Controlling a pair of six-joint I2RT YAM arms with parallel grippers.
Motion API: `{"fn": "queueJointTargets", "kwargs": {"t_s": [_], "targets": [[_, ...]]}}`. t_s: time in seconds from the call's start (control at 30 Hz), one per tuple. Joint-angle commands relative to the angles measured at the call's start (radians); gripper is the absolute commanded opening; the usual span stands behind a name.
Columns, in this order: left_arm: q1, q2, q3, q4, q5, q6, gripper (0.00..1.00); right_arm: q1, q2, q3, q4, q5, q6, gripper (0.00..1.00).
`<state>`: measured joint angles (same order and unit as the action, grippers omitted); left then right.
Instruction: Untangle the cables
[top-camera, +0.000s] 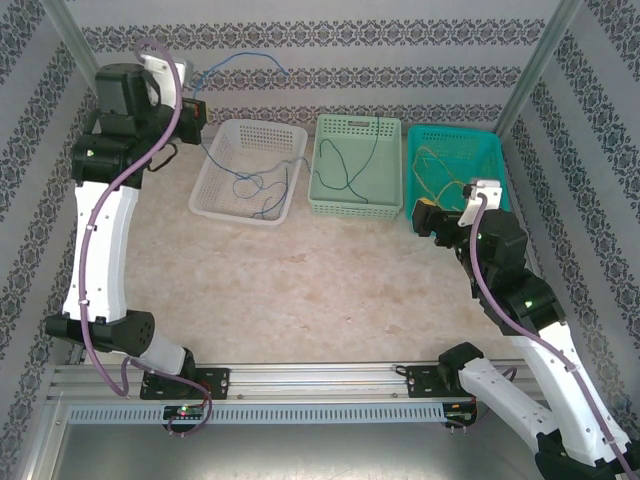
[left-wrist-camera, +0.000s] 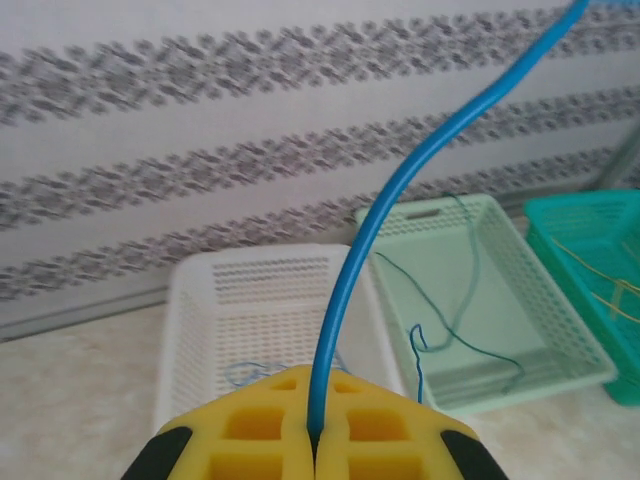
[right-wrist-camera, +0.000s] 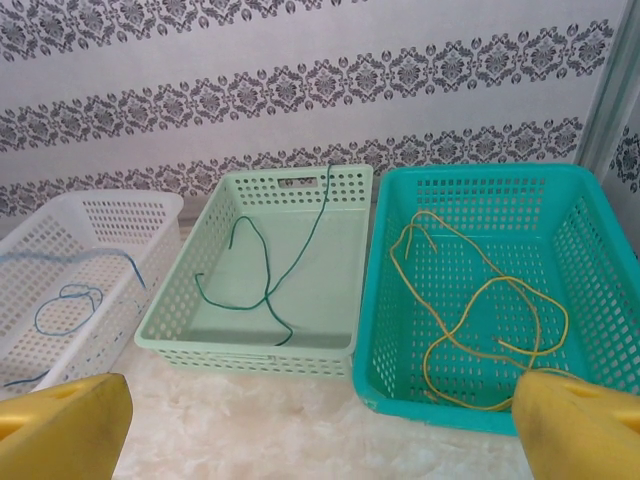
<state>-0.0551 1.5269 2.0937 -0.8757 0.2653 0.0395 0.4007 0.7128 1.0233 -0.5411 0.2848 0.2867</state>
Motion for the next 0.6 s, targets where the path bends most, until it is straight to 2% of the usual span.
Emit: {"fn": "queueJointTargets", "kwargs": {"t_s": [0.0, 0.33, 0.43, 0.57], "targets": [[0.029, 0.002, 0.013, -0.025, -0.087, 0.064, 0.00, -0.008, -0.001, -0.023, 0.016, -0.025, 0.033, 0.97], [0.032, 0.006, -0.102, 0.059, -0.077, 0.055, 0.00, -0.013, -0.003, -0.029, 0.012, -0.023, 0.046, 0.97], [0.044, 0.046, -0.146, 0.075, -0.069, 0.056, 0.00, -0.014, -0.003, -0.033, 0.009, -0.024, 0.053, 0.97], [0.065, 0.151, -0.115, 0.009, -0.066, 0.059, 0.00, -0.014, -0.011, -0.031, -0.009, -0.015, 0.053, 0.97]]}}
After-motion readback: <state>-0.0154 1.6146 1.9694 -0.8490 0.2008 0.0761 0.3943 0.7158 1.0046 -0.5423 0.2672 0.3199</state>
